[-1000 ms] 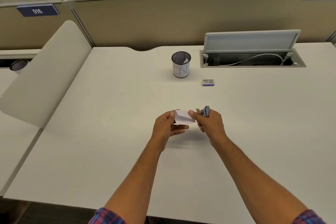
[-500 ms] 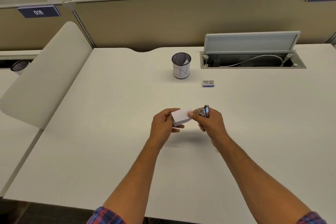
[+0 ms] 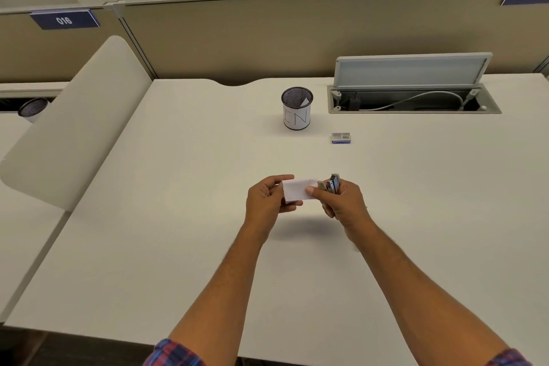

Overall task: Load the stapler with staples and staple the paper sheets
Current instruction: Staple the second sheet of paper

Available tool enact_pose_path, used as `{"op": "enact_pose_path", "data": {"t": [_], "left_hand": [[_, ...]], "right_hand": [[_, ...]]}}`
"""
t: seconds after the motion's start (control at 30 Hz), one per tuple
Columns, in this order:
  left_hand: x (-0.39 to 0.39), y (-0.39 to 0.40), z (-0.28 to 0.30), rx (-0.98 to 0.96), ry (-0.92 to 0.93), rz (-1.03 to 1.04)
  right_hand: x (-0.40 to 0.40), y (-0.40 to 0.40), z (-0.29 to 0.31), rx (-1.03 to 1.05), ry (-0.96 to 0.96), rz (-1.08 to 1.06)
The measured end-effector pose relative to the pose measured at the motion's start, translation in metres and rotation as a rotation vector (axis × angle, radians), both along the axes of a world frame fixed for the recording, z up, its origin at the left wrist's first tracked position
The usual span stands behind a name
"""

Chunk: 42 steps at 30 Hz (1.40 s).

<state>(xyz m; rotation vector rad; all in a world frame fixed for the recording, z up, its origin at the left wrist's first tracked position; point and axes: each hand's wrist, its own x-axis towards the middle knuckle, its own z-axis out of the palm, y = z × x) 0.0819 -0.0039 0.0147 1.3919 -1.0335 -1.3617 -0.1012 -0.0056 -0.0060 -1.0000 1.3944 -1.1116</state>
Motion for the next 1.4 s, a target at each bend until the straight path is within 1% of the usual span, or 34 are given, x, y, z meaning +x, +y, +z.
{"op": "enact_pose_path", "data": {"t": [0.33, 0.4, 0.57, 1.0, 1.4], "left_hand": [[0.0018, -0.0008, -0.0005, 0.014, -0.055, -0.026], [0.0015, -0.0007, -0.0002, 0.03, -0.023, -0.019], [0.0, 0.0028, 0.0003, 0.09, 0.136, 0.012], [-0.0039, 0.0042, -0.007, 0.027, 0.108, 0.011], [-0.0034, 0.0028, -0.0075, 0.062, 0.132, 0.003]], "right_hand": [[-0.0001, -0.0047, -0.0033, 0.009, -0.008, -0.023], [0.0002, -0.0049, -0.0041, 0.01, -0.016, -0.029], [0.001, -0.0046, -0.0044, 0.017, -0.031, -0.051], [-0.0035, -0.0042, -0.0021, 0.029, -0.123, -0.026], [-0.0037, -0.0052, -0.0037, 0.028, -0.155, -0.066]]}}
